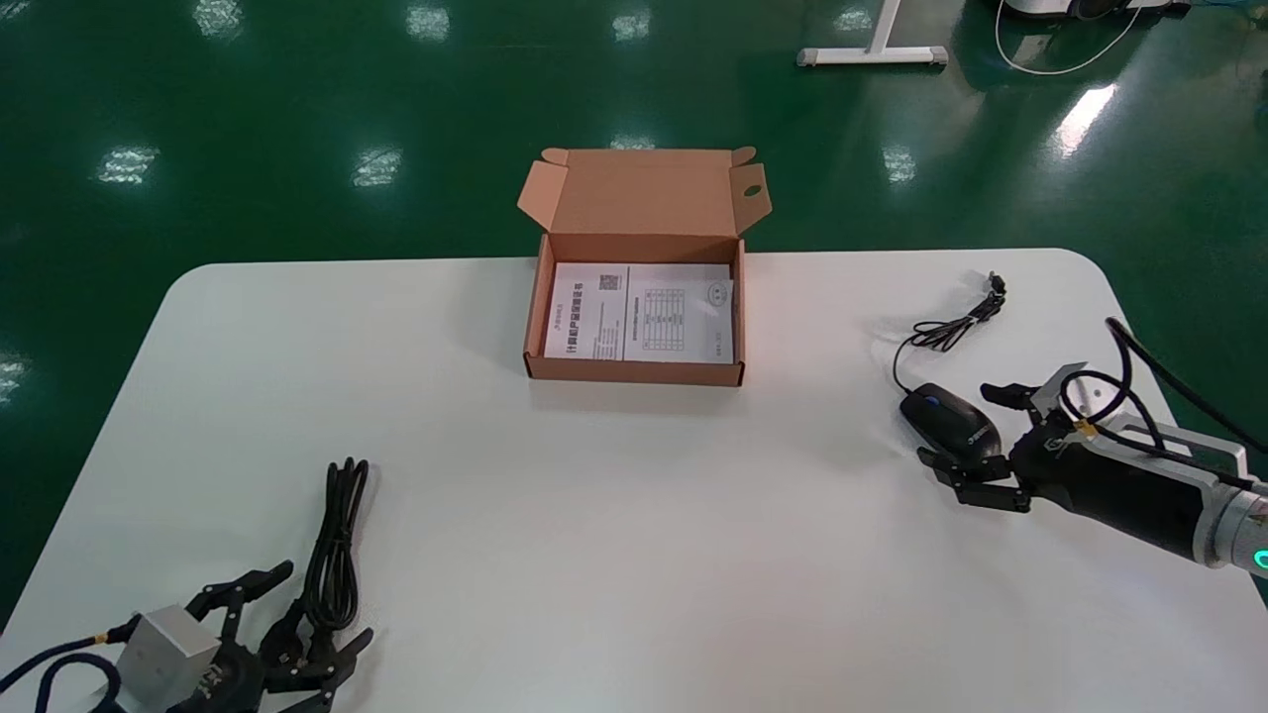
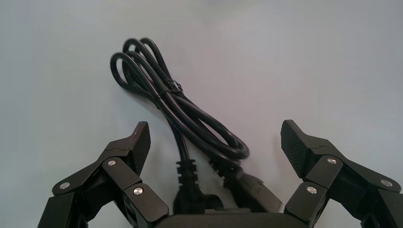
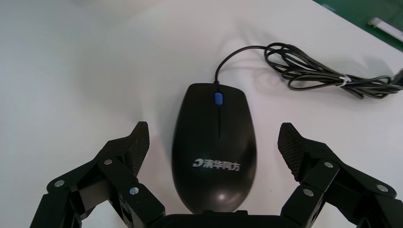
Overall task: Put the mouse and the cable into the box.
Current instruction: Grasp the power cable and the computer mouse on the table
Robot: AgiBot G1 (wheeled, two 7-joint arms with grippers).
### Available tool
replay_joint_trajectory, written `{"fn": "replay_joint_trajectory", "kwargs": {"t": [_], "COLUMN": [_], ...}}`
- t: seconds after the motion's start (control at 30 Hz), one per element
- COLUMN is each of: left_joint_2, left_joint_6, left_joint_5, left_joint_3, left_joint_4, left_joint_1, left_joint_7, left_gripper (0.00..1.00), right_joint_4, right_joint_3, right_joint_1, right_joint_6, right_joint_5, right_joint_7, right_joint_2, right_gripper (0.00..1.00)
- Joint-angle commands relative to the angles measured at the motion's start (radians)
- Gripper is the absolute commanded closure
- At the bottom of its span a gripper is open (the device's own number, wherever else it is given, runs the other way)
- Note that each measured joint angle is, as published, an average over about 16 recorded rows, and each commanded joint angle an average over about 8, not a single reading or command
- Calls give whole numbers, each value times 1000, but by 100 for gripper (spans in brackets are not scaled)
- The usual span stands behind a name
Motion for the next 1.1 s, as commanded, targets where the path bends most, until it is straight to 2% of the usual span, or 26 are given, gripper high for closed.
{"fn": "replay_joint_trajectory", "kwargs": {"t": [0.03, 0.43, 0.5, 0.6, 0.63, 0.7, 0.77, 0.87, 0.9, 0.97, 1.1], "left_joint_2": [3, 9, 9, 10, 10, 10, 10, 10, 10, 10, 10], "left_joint_6": [-1, -16, -17, -17, -17, -17, -17, -17, -17, -17, -16], "left_joint_5": [1, -4, -4, -5, -5, -5, -5, -5, -5, -5, -5], "left_joint_3": [3, -5, -5, -6, -6, -6, -6, -6, -6, -6, -6], "left_joint_4": [1, -1, -1, -1, -1, -1, -2, -2, -2, -2, -2], "left_joint_1": [2, 28, 29, 29, 29, 29, 29, 28, 28, 28, 27], "left_joint_7": [-2, -6, -6, -6, -6, -6, -6, -6, -6, -6, -6], "left_gripper": [0, 0, 0, 2, 7, 24, 48, 84, 91, 99, 100], "right_joint_4": [-12, -67, -70, -71, -71, -70, -69, -67, -67, -66, -65], "right_joint_3": [-2, -26, -30, -33, -32, -31, -29, -27, -27, -26, -24], "right_joint_1": [6, 34, 37, 39, 39, 38, 37, 35, 35, 34, 33], "right_joint_6": [-3, -29, -34, -39, -39, -37, -35, -33, -32, -31, -29], "right_joint_5": [-2, -35, -40, -45, -45, -43, -41, -39, -38, -36, -33], "right_joint_7": [-7, 15, 19, 20, 19, 17, 16, 13, 13, 12, 10], "right_joint_2": [-8, -18, -18, -19, -18, -18, -18, -18, -18, -18, -18], "right_gripper": [0, 0, 15, 53, 65, 90, 100, 100, 100, 100, 100]}}
